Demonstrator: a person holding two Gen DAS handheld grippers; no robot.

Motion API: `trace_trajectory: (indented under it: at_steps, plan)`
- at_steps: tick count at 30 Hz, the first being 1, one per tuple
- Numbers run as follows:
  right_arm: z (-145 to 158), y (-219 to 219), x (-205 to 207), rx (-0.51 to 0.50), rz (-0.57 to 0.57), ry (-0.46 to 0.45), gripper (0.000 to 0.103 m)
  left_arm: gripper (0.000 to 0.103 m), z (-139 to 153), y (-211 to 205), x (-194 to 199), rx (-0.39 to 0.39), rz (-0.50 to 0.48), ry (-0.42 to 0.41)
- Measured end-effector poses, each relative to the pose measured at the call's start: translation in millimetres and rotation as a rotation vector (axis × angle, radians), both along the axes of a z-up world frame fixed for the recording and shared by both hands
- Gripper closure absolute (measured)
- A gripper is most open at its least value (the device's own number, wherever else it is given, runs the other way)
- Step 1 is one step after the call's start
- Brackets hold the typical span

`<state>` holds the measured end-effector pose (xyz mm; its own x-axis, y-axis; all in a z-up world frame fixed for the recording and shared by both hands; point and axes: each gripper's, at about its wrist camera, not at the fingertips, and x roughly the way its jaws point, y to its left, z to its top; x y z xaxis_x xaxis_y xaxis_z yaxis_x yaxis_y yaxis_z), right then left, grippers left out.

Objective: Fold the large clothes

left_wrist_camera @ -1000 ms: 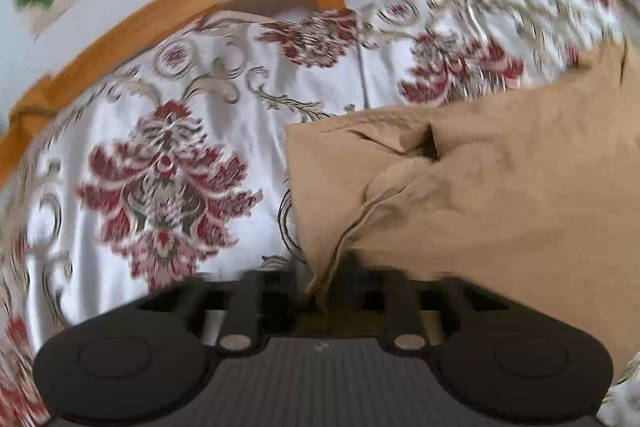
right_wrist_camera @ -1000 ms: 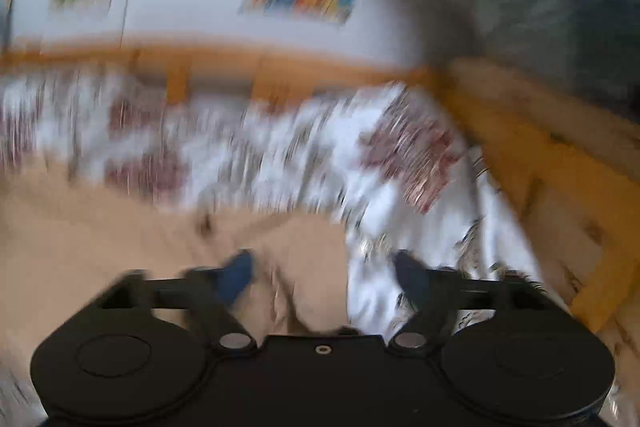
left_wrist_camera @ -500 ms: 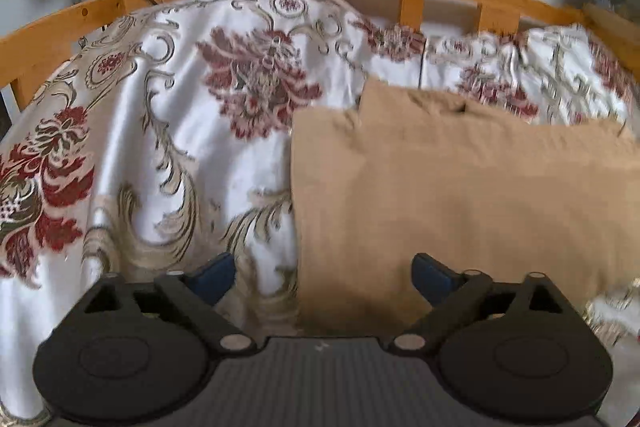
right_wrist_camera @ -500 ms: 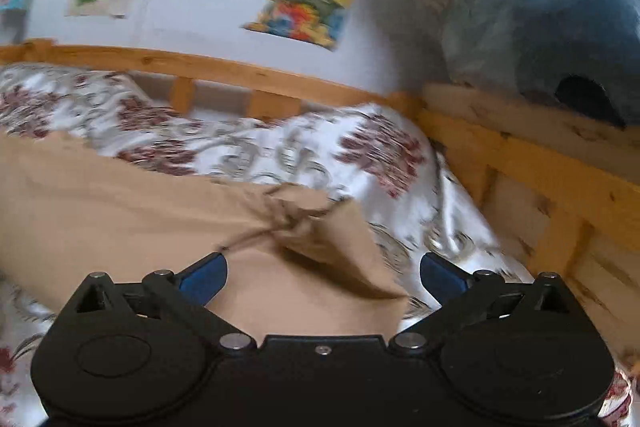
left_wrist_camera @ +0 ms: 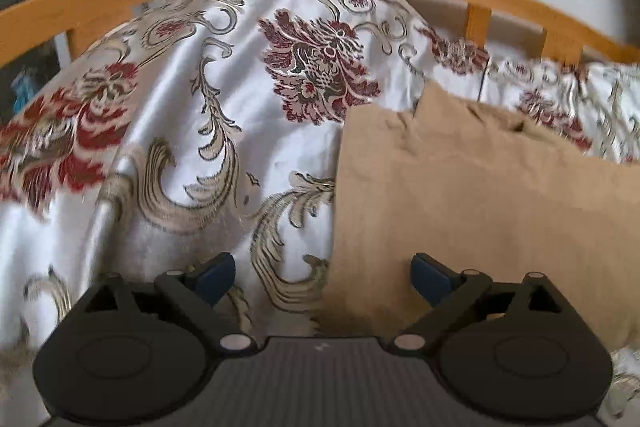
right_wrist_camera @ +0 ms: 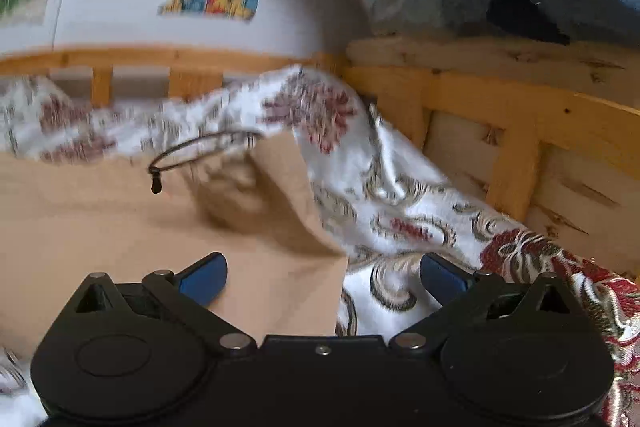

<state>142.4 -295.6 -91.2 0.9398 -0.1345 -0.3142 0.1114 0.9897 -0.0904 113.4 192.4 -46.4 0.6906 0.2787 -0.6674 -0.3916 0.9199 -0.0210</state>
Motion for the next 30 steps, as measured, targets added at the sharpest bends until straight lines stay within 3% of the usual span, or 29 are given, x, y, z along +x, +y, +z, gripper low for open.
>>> trace_trajectory:
  at_steps: [5, 7, 9, 15, 21, 24, 26, 30]
  plan:
    - [11, 3, -6, -0.018, -0.049, -0.012, 0.001, 0.001, 9, -23, -19, -0.021, -0.052, -0.124]
    - [17, 9, -13, -0.002, -0.029, -0.017, 0.001, 0.001, 12, -37, -21, -0.014, -0.108, -0.189]
    - [24, 20, -19, 0.004, 0.011, -0.031, 0.001, 0.001, 15, -52, -13, 0.002, -0.169, -0.204]
    - [44, 77, 12, 0.078, 0.180, 0.053, 0.001, 0.001, 17, -106, 50, 0.152, -0.343, -0.189]
    - [46, 162, 82, -0.053, 0.316, 0.074, 0.001, 0.001, -18, -142, 109, 0.304, -0.311, -0.064]
    - [20, 195, 105, -0.212, 0.346, 0.148, 0.001, 0.000, -39, -127, 116, 0.255, -0.286, -0.037]
    - [0, 202, 113, -0.248, 0.342, 0.208, 0.001, 0.000, -49, -115, 114, 0.196, -0.274, -0.056]
    - [-23, 208, 100, -0.282, 0.302, 0.110, 0.001, 0.000, -62, -101, 115, 0.134, -0.334, -0.058]
